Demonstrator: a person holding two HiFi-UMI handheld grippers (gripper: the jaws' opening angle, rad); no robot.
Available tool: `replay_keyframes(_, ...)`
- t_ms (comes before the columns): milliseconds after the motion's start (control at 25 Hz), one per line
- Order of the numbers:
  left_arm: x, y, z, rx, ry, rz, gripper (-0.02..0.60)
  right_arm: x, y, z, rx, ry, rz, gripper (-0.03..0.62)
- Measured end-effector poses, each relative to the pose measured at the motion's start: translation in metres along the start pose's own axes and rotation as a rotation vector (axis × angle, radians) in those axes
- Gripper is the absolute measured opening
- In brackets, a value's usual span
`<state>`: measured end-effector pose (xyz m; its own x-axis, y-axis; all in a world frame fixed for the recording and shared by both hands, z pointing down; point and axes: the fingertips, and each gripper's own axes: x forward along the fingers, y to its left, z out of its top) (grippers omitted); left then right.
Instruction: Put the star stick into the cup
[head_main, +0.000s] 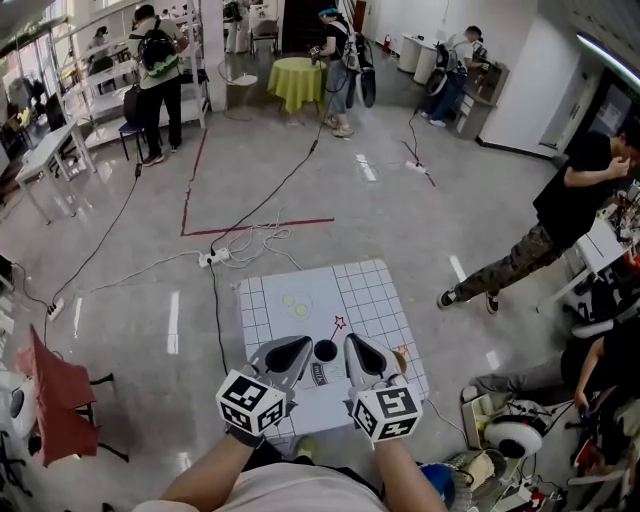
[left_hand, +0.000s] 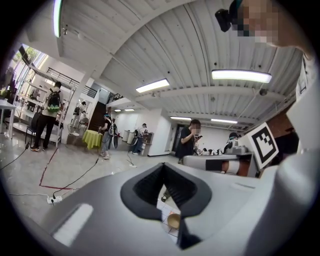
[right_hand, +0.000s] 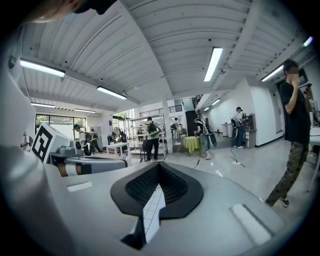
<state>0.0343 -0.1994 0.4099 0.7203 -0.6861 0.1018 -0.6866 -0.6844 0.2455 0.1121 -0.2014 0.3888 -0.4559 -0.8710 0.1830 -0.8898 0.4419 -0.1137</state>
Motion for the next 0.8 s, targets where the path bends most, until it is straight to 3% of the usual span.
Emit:
replay_keyframes(360,-0.014,-0.006,0.041,0.034,-0.078,0.022,0.006,-0.008,0.009,0.033,-0.042,-0.058,0.002,0.012)
replay_keyframes(800,-0.013,-0.005,0.048,0.045,-0.095,0.022,0.006,-0.008,0.009,0.039,-0.056,-0.069,-0.006,0.012)
